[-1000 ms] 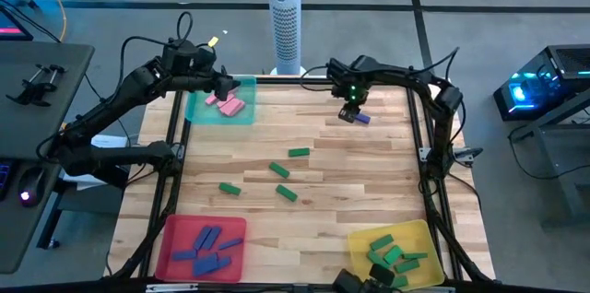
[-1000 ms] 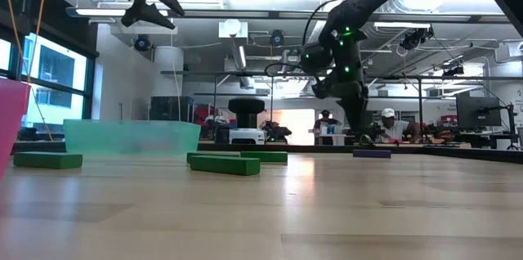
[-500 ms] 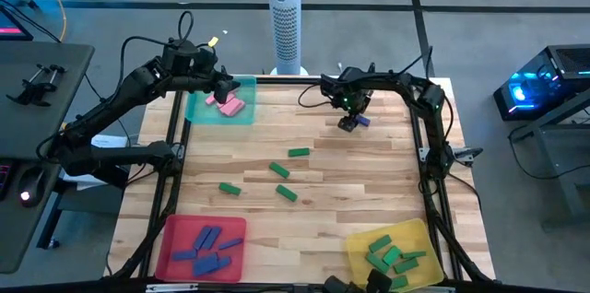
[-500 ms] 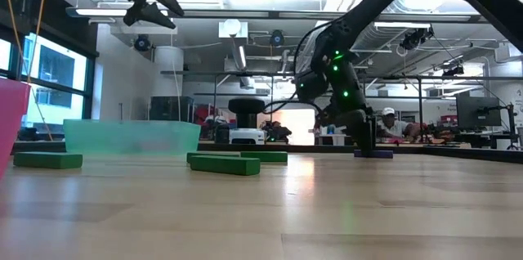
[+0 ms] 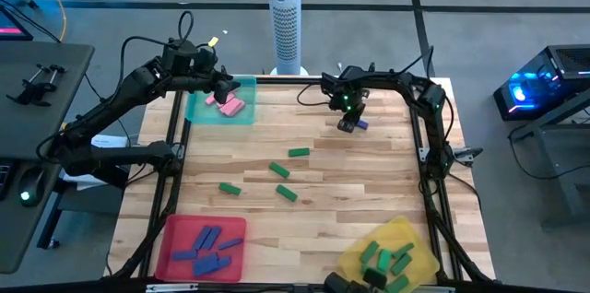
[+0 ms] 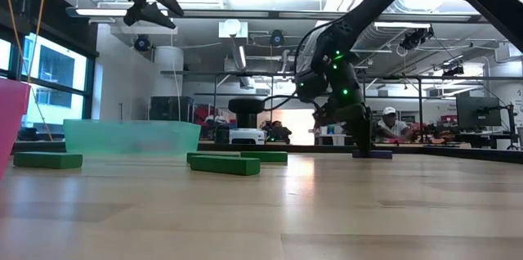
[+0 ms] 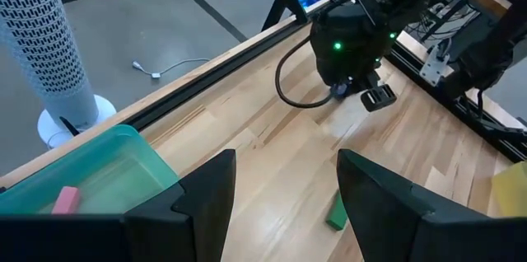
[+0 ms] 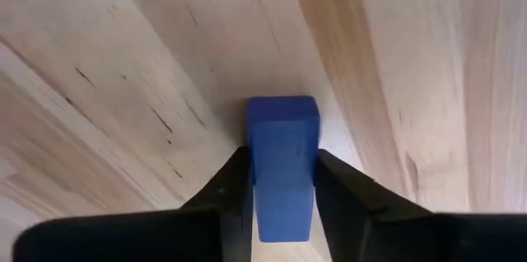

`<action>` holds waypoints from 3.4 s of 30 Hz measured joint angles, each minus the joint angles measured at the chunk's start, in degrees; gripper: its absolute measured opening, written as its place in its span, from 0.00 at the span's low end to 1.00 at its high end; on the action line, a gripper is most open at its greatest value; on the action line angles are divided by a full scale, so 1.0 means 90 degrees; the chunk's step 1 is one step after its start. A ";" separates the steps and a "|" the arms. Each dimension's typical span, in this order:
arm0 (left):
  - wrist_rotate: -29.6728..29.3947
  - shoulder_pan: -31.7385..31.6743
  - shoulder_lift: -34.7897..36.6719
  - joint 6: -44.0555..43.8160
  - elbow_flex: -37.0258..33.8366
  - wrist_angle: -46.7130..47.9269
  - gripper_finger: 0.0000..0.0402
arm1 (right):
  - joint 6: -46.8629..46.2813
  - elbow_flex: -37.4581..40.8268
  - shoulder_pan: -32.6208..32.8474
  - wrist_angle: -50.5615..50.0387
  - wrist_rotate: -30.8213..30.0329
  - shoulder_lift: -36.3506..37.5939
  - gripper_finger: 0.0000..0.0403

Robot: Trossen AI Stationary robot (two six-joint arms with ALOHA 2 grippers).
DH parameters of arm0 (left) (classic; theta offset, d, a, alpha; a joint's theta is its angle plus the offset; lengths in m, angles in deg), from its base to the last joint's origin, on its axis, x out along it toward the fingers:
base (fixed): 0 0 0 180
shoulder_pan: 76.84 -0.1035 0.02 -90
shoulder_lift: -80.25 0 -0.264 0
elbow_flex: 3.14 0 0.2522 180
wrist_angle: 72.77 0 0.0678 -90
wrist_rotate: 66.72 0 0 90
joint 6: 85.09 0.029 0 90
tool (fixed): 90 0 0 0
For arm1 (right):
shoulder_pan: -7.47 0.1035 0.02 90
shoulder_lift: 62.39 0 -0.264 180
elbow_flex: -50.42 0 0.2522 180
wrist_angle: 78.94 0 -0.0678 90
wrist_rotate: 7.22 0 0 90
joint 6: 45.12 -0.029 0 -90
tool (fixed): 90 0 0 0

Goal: Sort blocks
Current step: Put the blue block into the red bin

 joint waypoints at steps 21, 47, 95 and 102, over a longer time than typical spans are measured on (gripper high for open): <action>0.0017 -0.0005 0.0000 0.0151 0.0000 -0.0012 0.50 | -0.0363 -0.0827 -0.0253 0.0356 0.0876 0.0935 0.17; 0.2807 0.2098 -0.1817 0.0205 -0.1443 -0.7720 0.55 | -0.2817 0.0716 0.3817 0.8761 -0.1431 0.3848 0.13; 0.3565 0.2091 -0.1642 -0.0673 -0.1443 -0.7474 0.14 | -0.3212 0.0699 0.3832 0.7501 -0.1359 0.3940 0.44; 0.2974 0.2098 -0.0842 0.0231 -0.1438 -0.5690 0.14 | -0.2658 0.0704 0.3823 0.6948 -0.0997 0.4712 0.49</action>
